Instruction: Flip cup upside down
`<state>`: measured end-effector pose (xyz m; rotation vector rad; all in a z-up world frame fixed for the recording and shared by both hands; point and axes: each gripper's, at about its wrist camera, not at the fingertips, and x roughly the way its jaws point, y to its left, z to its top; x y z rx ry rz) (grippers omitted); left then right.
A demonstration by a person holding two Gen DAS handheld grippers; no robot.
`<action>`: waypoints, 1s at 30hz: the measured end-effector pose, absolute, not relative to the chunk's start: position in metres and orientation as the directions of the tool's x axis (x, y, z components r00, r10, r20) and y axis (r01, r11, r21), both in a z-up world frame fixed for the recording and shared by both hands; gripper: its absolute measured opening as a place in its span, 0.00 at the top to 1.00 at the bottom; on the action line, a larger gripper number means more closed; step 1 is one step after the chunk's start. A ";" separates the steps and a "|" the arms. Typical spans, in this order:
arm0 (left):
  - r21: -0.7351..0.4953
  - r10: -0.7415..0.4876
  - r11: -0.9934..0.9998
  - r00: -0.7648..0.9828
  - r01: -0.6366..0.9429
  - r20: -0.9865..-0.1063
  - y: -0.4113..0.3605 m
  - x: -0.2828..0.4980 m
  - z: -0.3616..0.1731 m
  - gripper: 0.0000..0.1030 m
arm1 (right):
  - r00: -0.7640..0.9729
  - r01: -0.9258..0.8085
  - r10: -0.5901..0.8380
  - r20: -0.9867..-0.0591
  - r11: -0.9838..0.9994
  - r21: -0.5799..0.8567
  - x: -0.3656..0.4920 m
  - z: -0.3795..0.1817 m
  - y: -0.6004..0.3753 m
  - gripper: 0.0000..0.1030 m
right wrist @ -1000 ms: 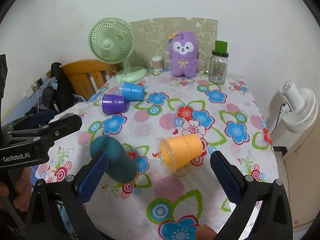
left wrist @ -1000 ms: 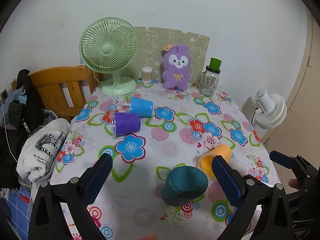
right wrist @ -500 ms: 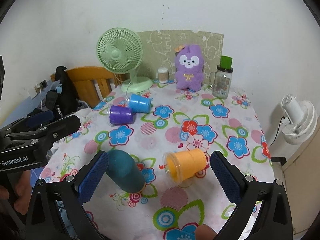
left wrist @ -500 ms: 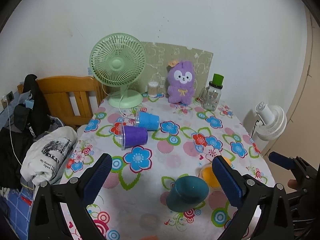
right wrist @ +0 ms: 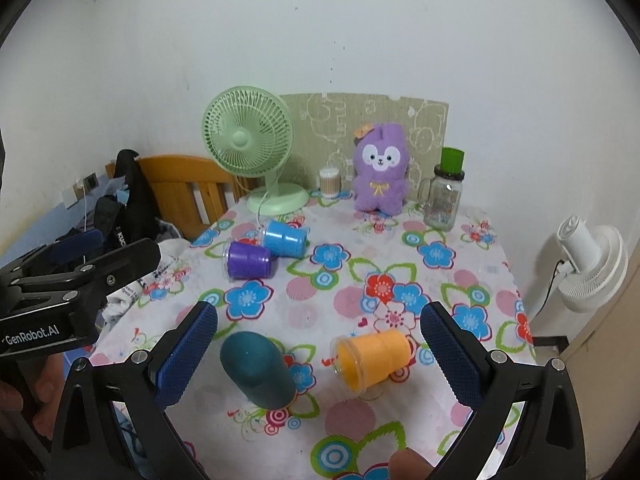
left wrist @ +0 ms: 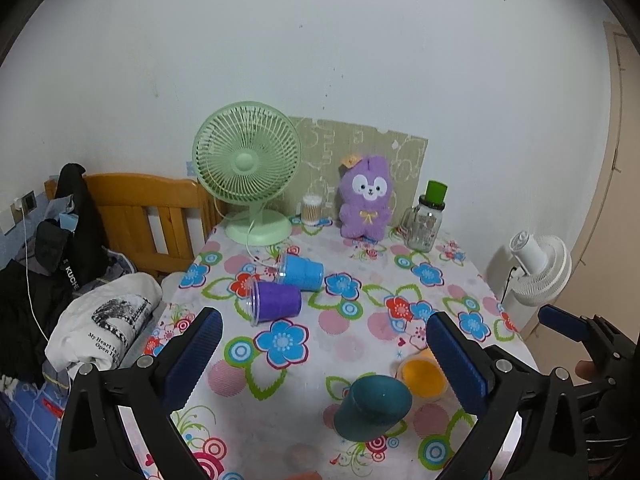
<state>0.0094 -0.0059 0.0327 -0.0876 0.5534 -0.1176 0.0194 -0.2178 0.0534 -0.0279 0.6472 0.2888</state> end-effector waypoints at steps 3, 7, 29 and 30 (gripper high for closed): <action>-0.116 -0.131 0.990 0.859 0.084 -0.496 -0.006 0.006 0.038 0.00 | 0.770 -0.266 0.256 -0.585 0.961 0.069 0.019 0.057 -0.218 0.01; -0.118 -0.124 0.990 0.876 0.077 -0.466 -0.004 0.002 0.044 0.00 | 0.787 -0.259 0.253 -0.563 0.963 0.072 0.018 0.063 -0.220 0.01; -0.112 -0.095 0.992 0.949 0.064 -0.299 0.004 -0.016 0.070 0.00 | 0.881 -0.217 0.215 -0.423 0.975 0.043 0.008 0.092 -0.224 0.00; -0.107 -0.089 0.992 0.953 0.061 -0.289 0.003 -0.017 0.070 0.00 | 0.882 -0.218 0.215 -0.419 0.975 0.042 0.007 0.093 -0.223 0.00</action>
